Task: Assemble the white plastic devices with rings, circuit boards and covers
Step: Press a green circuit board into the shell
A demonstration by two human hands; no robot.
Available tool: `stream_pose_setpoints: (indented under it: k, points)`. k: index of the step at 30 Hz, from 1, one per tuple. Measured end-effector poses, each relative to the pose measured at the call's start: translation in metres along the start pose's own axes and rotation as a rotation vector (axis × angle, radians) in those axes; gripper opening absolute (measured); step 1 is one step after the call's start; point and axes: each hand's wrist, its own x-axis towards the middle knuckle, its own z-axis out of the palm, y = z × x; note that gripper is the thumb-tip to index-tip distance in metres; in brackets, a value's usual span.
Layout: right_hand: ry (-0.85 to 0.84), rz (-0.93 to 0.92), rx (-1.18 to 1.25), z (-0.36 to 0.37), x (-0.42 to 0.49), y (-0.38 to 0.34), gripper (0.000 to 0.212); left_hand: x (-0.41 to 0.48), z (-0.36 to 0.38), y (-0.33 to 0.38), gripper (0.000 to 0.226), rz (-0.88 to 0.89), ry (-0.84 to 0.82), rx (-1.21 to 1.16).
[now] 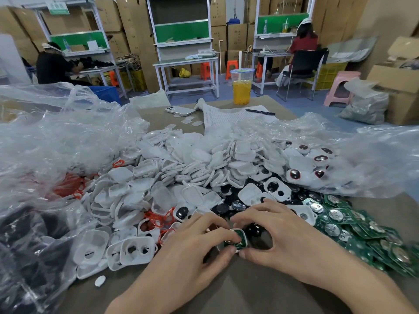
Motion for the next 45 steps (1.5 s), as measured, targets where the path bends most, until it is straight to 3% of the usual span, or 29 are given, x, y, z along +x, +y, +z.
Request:
stream_pose_setpoints:
  k: [7,13,22,29,45]
  points:
    - [-0.004,0.026,0.004,0.001,-0.002,0.002,0.03,-0.001,-0.001,0.003,0.02,-0.005,-0.025,0.041]
    - [-0.001,0.021,0.015,0.001,-0.002,0.002,0.032,-0.002,-0.004,0.004,0.023,-0.022,-0.046,0.032]
    - [0.011,-0.06,-0.045,0.001,-0.001,0.002,0.036,0.0,-0.02,-0.003,0.032,-0.118,0.066,0.034]
    - [0.007,-0.083,-0.055,0.001,0.001,0.002,0.038,0.0,-0.016,0.001,0.022,-0.075,0.021,0.009]
    - [0.013,-0.033,-0.02,0.001,0.0,0.001,0.021,0.002,-0.003,0.004,0.017,0.006,-0.034,0.043]
